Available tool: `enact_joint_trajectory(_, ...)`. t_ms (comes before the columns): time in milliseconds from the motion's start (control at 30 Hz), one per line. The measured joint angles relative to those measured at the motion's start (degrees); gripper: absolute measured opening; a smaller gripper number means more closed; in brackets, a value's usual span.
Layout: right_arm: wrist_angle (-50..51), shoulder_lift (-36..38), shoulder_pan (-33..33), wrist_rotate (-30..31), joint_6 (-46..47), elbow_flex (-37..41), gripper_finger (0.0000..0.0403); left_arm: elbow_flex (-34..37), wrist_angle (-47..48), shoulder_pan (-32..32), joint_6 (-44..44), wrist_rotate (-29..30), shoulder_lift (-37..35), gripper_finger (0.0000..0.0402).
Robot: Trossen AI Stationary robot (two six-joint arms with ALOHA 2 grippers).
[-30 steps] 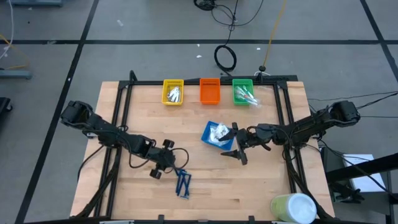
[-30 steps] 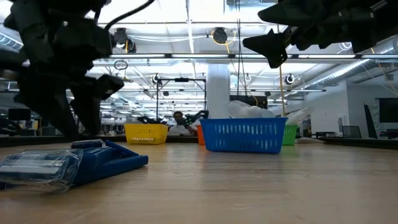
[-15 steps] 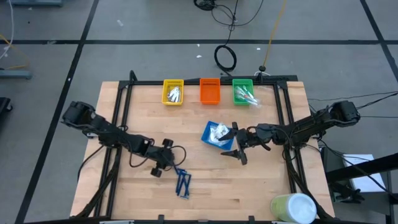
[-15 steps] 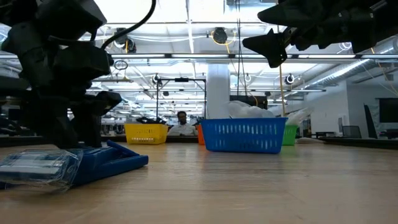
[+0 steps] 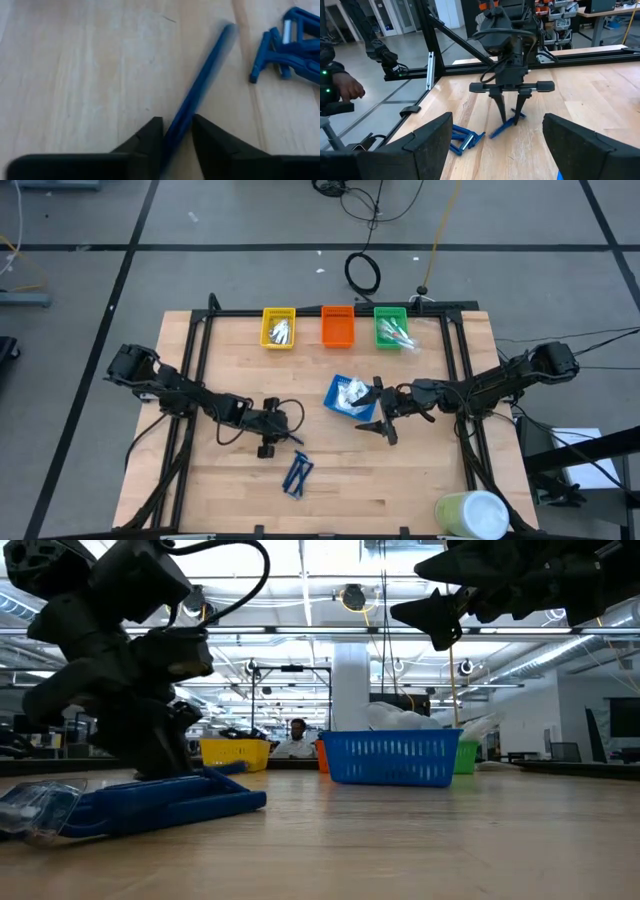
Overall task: Pick & Place Travel size toiletries
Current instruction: Put the blue razor into the orange basket
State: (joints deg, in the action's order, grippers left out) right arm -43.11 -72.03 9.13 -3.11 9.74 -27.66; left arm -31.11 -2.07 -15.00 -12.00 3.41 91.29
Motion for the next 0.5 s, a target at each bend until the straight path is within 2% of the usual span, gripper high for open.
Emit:
enact_joint_trajectory(167, 0.0, 0.0, 0.0, 0.0, 0.0, 0.0, 0.0293, 0.0, 0.0, 0.2, -0.3, -0.2, 0.0, 0.002)
enact_joint_trajectory(367, 0.1, 0.0, 0.0, 0.0, 0.0, 0.0, 0.0293, -0.3, -1.5, 0.1, -0.1, 1.2, -1.0, 0.0018)
enact_joint_trajectory(500, 0.1, 0.0, 0.0, 0.9, -0.2, 0.0, 0.0293, -2.2, -1.7, 0.2, 3.7, 5.6, -4.1, 0.001)
